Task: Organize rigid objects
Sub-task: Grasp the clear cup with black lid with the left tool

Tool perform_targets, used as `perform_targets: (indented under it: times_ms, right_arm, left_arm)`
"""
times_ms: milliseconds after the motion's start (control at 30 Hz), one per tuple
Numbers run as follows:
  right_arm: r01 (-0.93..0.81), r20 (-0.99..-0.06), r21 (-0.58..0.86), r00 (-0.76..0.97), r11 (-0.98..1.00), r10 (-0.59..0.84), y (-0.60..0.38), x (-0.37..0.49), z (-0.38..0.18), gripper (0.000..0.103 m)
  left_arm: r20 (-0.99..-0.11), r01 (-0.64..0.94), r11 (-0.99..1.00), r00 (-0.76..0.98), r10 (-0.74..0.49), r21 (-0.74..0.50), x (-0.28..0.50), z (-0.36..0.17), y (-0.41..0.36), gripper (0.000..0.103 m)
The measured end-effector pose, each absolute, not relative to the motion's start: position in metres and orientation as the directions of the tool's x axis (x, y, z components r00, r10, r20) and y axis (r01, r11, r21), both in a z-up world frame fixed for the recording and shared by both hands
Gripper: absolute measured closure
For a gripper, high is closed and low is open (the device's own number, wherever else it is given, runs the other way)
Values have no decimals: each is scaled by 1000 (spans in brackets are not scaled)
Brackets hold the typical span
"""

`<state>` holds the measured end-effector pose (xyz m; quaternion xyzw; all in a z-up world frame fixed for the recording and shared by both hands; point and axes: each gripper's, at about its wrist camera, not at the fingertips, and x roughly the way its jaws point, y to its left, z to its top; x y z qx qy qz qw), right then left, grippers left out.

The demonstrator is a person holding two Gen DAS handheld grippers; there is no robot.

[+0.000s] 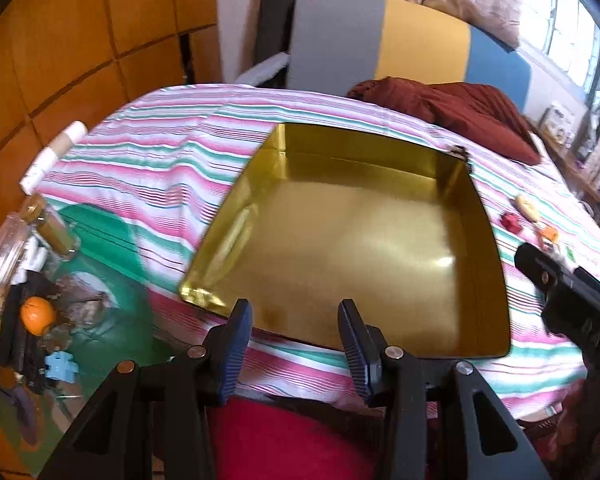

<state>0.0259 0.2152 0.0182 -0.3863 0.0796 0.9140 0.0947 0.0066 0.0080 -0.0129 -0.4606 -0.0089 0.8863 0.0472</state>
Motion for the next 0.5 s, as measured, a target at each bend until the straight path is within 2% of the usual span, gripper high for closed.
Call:
perform_targets:
  times_ms: [233,333,500]
  right_arm:
    - [-231,-735,123,-675,-965,68,253,29,11,0]
    - [-268,-743,124,-664,-956,90,279,30,8,0]
    - [-393,-739,106,-646,-913,192,342,35,14,0]
  left_arm:
    - [-751,-238,-932,-552,361,-273,22,-21,15,57]
    - [-715,-307,-914,-574,399,-264,32,-20,28,57]
    - [-729,-386,-899,-553,404,-206,43,-21,61,57]
